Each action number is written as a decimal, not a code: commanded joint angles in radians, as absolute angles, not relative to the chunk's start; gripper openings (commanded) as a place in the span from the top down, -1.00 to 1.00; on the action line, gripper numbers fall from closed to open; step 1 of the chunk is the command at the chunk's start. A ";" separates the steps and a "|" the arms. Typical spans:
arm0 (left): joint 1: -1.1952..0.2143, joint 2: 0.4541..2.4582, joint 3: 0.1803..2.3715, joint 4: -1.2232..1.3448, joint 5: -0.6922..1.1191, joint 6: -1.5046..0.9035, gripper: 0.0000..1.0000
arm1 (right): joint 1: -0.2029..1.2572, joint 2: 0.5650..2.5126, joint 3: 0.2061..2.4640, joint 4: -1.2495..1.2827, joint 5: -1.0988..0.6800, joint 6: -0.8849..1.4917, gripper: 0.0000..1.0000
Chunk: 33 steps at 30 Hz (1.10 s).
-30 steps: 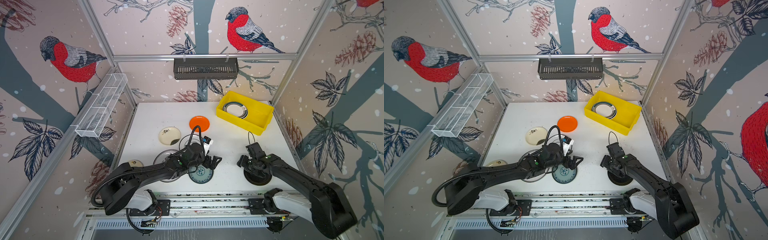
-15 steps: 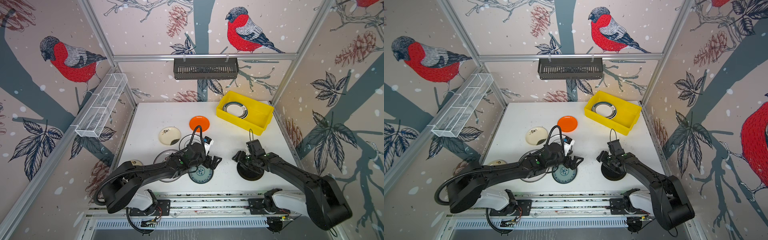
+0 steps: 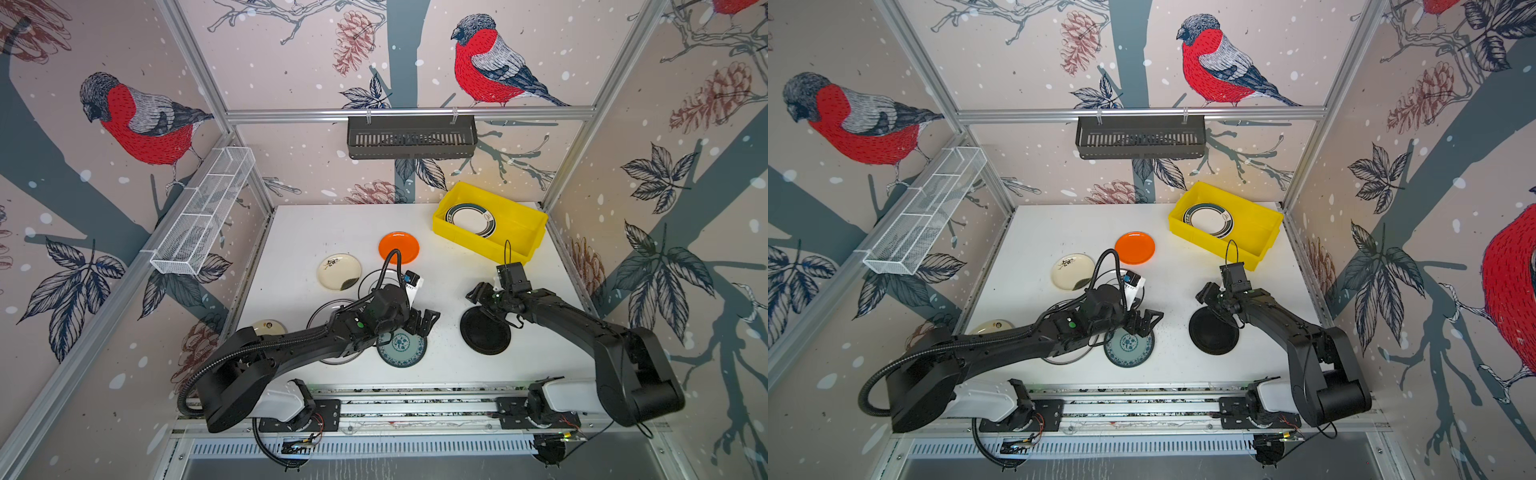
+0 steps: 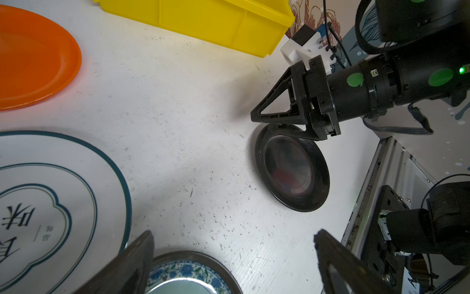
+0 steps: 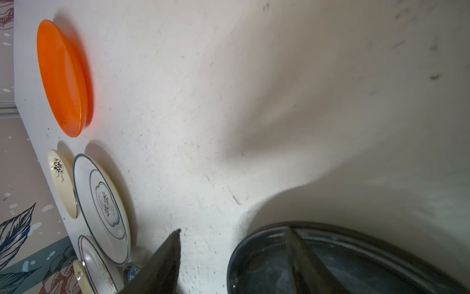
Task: Place the plates into the plastic bin on the countertop
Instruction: Move the plate to the bottom-right of the table, then pick up the plate from the bottom-right of the table.
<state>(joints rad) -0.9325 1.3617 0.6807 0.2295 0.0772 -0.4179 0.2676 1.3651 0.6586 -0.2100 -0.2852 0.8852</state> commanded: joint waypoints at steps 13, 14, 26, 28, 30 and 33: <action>-0.931 1.363 0.703 0.248 0.091 -0.414 -0.95 | 0.238 1.139 0.627 -0.537 -0.032 0.801 -0.53; -0.931 1.365 0.702 0.250 0.093 -0.414 -0.95 | 0.235 1.111 0.617 -0.555 -0.010 0.806 -0.55; -0.933 1.355 0.692 0.275 0.117 -0.429 -0.95 | 0.181 1.022 0.540 -0.660 -0.048 0.806 -0.80; -0.934 1.351 0.690 0.275 0.118 -0.432 -0.95 | 0.181 1.014 0.525 -0.635 -0.101 0.807 -0.80; -0.934 1.347 0.687 0.273 0.115 -0.432 -0.95 | 0.181 1.002 0.496 -0.608 -0.146 0.820 -0.80; -0.934 1.338 0.683 0.266 0.106 -0.432 -0.95 | 0.190 0.980 0.453 -0.552 -0.240 0.854 -0.80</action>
